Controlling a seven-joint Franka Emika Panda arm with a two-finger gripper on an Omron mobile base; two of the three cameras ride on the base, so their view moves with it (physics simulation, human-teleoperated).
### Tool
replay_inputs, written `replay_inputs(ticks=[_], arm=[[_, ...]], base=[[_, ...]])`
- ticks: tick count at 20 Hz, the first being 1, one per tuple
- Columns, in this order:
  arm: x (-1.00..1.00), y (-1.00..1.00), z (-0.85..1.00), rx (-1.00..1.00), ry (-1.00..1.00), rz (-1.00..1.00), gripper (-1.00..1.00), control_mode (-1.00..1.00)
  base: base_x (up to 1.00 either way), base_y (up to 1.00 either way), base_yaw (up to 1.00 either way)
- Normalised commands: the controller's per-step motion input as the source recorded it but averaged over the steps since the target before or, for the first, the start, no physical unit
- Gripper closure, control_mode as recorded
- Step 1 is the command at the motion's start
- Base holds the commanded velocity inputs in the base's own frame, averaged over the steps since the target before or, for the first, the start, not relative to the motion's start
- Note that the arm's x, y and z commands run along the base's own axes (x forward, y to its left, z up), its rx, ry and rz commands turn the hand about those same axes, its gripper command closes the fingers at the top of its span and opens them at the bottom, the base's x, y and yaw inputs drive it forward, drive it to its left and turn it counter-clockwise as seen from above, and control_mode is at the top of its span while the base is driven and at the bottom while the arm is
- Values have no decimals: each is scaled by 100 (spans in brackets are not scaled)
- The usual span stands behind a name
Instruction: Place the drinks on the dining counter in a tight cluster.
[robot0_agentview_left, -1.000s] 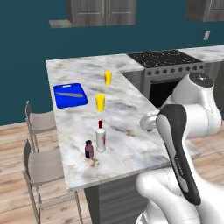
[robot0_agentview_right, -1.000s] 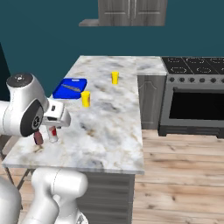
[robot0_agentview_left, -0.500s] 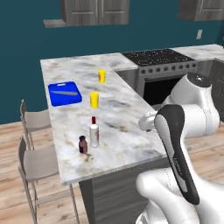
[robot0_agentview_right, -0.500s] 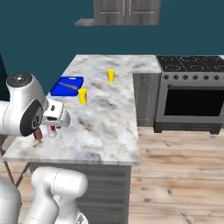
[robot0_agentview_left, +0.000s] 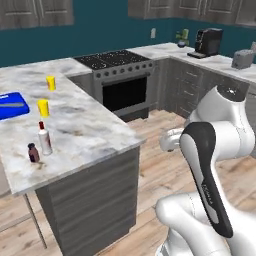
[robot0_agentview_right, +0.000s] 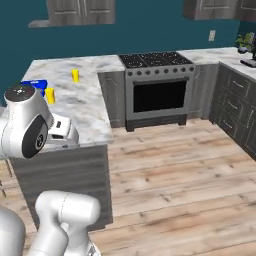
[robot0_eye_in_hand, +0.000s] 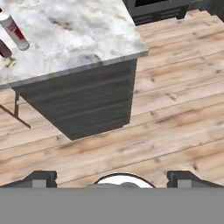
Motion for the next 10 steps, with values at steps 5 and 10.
replay_inputs(ticks=[5,10], arm=[[0,0,0,0,0,0,-100,100],[0,0,0,0,0,0,-100,100]], base=[[-5,-11,-83],[0,-11,-92]])
